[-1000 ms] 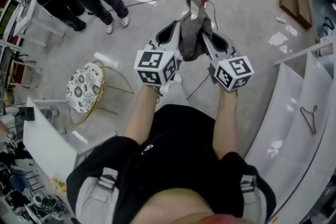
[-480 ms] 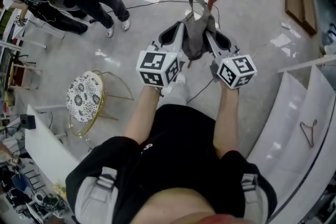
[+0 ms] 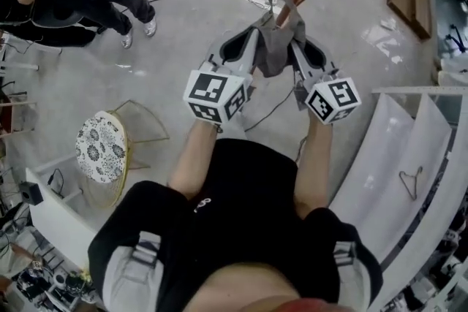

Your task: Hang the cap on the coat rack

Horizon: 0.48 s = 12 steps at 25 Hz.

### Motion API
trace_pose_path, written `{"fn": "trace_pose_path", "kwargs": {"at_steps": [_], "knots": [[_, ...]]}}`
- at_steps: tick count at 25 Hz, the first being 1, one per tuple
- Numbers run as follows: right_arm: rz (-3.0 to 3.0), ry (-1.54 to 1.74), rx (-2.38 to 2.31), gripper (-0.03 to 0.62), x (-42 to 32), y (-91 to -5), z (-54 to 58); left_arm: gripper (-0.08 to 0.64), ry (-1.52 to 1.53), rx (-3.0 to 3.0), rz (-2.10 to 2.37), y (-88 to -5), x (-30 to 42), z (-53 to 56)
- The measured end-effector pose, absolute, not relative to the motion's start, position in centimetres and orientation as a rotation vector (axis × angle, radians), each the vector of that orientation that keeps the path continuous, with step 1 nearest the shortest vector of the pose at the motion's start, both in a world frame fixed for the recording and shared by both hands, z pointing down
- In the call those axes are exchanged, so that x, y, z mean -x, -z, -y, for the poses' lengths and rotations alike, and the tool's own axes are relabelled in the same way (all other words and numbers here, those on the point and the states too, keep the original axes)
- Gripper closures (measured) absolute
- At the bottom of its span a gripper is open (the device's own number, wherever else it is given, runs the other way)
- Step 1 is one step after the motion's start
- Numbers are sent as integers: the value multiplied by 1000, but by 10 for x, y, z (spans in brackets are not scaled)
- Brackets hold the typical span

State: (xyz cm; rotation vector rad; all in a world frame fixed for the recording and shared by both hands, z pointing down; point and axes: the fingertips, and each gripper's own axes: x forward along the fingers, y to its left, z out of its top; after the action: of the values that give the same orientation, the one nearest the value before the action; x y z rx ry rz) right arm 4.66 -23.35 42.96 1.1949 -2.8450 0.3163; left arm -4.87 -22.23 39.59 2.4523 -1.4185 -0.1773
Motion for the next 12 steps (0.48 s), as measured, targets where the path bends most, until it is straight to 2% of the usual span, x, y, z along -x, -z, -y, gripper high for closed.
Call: {"fn": "trace_pose_path", "kwargs": {"at_steps": [12], "knots": [[2774, -407, -1243, 548, -62, -455, 284, 557, 129, -2446, 1341, -417, 33, 281]]}}
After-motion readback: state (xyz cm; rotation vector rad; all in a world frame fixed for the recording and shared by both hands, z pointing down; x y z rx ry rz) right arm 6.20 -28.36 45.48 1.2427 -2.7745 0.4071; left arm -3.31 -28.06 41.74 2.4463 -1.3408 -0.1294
